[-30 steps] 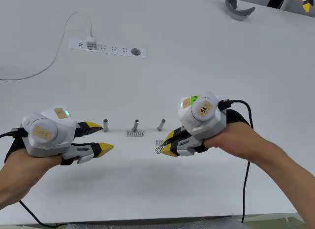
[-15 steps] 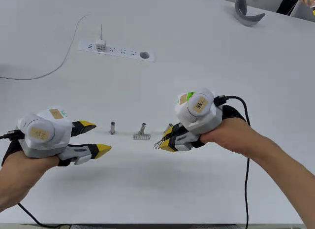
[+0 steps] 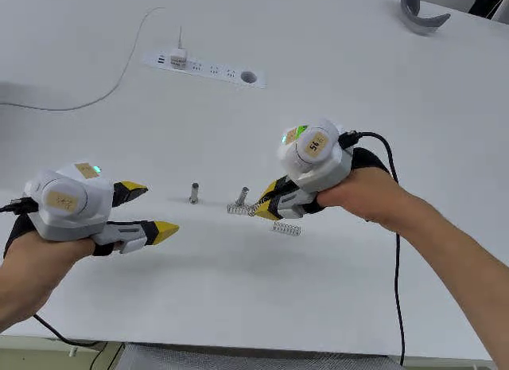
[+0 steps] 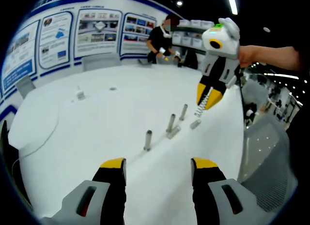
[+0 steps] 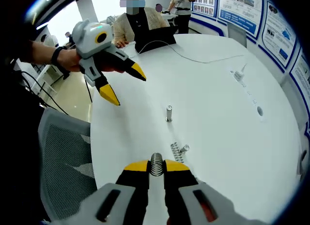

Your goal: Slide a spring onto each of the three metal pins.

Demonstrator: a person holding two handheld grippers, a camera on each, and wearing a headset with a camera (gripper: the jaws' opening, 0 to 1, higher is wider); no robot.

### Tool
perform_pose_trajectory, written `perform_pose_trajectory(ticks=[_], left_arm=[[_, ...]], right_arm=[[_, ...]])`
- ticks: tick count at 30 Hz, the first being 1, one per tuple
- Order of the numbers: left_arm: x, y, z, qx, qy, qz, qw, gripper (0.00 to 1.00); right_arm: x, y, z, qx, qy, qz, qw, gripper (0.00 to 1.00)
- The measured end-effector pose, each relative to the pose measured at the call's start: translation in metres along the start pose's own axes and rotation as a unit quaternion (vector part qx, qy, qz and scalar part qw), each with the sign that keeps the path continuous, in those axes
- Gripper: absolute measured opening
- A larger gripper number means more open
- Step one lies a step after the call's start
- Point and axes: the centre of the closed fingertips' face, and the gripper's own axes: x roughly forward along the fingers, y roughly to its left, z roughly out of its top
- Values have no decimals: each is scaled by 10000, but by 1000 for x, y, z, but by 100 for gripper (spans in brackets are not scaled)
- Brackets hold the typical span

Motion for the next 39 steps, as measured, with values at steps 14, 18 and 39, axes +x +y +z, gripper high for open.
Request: perform_pose_trajectory(ticks=[14,18,39], left_arm=[[-11,11,-13,-221,-19,194,9996,62],[-12,13,-18,-270,14,217,9994,63],[-28,17,-27,-423,-1,343,9985,66]], right_arm=[[15,-14,27,-277,72,70,9996,12],[21,-19,35,-374,93,57,9992,12],[49,-27,65,-790,174,238,9964,12]])
